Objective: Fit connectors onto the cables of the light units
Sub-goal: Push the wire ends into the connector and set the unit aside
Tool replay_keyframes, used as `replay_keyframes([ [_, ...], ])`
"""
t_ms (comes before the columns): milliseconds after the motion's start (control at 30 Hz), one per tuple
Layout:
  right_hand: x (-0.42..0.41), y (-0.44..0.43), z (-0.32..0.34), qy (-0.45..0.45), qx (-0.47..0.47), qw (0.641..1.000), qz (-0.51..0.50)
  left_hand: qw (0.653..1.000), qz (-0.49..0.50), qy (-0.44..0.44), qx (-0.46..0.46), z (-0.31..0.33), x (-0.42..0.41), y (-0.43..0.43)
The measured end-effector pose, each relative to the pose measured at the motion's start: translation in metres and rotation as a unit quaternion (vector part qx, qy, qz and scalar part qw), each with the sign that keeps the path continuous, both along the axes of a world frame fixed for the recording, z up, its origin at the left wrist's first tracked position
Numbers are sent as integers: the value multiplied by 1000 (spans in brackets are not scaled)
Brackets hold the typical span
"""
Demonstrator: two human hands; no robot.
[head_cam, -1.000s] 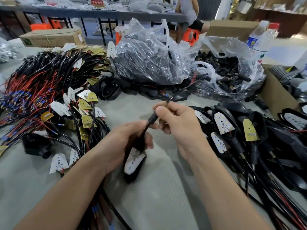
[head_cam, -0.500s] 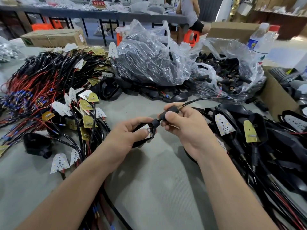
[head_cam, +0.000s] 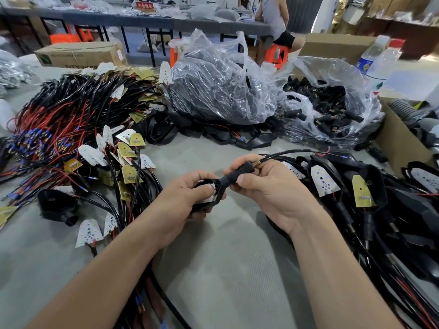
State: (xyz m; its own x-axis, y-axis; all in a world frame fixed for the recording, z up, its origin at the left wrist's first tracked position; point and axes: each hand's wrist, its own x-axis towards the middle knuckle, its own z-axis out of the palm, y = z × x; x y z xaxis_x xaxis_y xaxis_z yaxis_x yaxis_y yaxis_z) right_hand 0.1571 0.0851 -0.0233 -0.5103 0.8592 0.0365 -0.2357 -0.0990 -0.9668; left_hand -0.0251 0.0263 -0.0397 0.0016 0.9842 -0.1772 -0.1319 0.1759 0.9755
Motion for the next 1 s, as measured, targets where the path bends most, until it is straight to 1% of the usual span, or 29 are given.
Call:
replay_keyframes([
  [67,1,0,1,-5,-2,1000,1,1000,6,9,11,0,1,0],
  [200,-2,-3,2,-49,35,998,-36,997,51,38,35,-2,3,-1],
  [300,-3,-4,2,-44,36,996,-61,994,72,51,57,-4,2,0],
  [367,-1,-3,2,-42,26,997,-55,994,84,48,57,-3,3,0],
  [467,2,-1,2,-67,25,997,-41,988,108,86,65,-8,4,1],
  [567,5,0,3,-89,26,994,-51,979,123,127,100,-12,5,0],
  [667,3,1,2,-95,29,991,-89,963,134,177,152,-14,7,0],
  [767,-1,1,-1,-100,49,985,-130,953,148,187,187,-14,7,0],
  [933,-7,-1,-1,-108,62,981,-149,938,153,235,202,-13,5,-2],
  [1000,-9,-1,-3,-108,56,979,-166,924,138,283,216,-13,5,-4],
])
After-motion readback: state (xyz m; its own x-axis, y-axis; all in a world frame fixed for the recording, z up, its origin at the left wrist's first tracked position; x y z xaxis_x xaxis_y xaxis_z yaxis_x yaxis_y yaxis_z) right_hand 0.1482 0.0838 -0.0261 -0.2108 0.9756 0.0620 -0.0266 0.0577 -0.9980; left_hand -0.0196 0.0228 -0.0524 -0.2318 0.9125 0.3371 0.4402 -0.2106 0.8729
